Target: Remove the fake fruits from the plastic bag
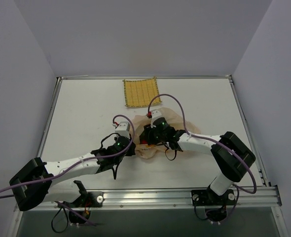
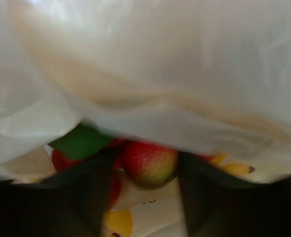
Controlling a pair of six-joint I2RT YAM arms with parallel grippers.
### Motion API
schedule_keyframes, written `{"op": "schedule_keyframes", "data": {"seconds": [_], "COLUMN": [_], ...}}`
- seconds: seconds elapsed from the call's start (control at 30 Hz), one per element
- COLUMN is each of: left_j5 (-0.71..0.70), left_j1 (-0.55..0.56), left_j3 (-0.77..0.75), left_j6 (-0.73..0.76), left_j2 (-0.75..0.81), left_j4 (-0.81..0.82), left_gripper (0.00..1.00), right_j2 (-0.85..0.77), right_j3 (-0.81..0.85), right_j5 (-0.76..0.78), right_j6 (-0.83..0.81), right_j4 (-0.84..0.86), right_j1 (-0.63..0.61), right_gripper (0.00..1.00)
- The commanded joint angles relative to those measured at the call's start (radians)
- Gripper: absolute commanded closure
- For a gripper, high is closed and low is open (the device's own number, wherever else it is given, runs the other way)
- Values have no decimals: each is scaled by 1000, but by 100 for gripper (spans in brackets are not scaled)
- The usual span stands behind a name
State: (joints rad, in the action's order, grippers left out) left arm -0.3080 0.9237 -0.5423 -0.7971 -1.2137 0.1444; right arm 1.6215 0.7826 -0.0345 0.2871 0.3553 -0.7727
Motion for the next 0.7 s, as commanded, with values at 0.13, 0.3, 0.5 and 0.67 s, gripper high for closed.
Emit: {"op": "schedule_keyframes", "data": {"seconds": [0.13, 0.3, 0.5, 0.67], "left_j5": [-45, -86, -103, -117], "left_j1": [1, 0, -6, -11], "left_j3": [-16, -44, -70, -79], "left_j6": [-8, -11, -11, -4], "left_j2": [43, 52, 52, 74], "left_j4": [-23, -100, -138, -176], "left_gripper": [98, 98, 98, 98], "right_j2": [-103, -254, -451, -558], "right_j3": [15, -64, -149, -143], "right_j5": [31, 140, 200, 323], "right_j6": [0, 32, 98, 130], "right_j4": [-12, -81, -113, -205], "right_j1": [-28, -74, -102, -114], "right_gripper": [84, 90, 96, 98]}}
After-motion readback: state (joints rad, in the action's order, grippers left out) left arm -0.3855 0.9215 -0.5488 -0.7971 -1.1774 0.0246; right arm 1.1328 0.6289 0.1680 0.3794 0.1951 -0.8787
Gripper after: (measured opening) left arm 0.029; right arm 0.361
